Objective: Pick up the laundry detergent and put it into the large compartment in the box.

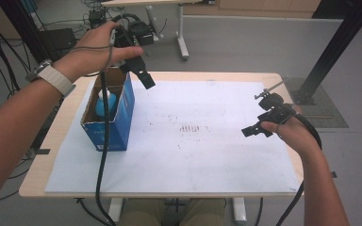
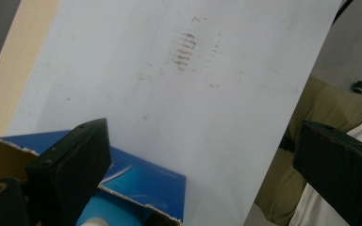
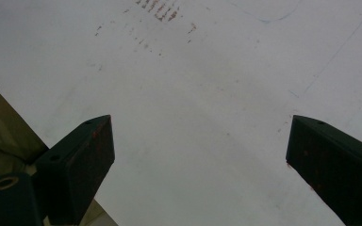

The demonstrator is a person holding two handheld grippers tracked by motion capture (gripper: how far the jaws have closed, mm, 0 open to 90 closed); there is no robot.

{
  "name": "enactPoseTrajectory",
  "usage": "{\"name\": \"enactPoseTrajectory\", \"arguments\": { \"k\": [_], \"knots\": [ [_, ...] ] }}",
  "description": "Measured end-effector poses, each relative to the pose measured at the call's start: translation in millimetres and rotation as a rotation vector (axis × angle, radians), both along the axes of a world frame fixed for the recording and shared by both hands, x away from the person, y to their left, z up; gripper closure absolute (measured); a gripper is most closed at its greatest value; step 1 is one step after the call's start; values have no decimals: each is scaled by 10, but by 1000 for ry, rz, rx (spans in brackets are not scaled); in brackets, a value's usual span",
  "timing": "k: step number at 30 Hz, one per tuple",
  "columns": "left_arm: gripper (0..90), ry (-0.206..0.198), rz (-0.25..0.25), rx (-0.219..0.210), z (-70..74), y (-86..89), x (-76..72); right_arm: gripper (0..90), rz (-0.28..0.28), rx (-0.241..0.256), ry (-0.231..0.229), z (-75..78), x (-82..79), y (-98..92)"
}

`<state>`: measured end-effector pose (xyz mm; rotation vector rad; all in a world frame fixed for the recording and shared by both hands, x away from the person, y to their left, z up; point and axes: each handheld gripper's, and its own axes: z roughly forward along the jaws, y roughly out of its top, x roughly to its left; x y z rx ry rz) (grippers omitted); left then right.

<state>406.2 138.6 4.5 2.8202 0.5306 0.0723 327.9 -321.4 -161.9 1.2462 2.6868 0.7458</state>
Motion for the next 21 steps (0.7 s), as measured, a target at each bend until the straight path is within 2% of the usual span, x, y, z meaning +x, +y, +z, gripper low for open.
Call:
{"name": "enactPoseTrajectory", "arguments": {
  "k": [5, 12, 21],
  "knots": [
    [55, 13, -64, 1, -115, -158, 18, 82, -16, -3, -4, 14, -56, -20],
    [54, -1, -140, 4, -233, -366, -3, 81, -30, 0, -6, 28, -99, -60],
    [55, -2, -184, 2, -385, -512, 5, 81, -48, 2, -14, -5, -147, -100]
  ]
}}
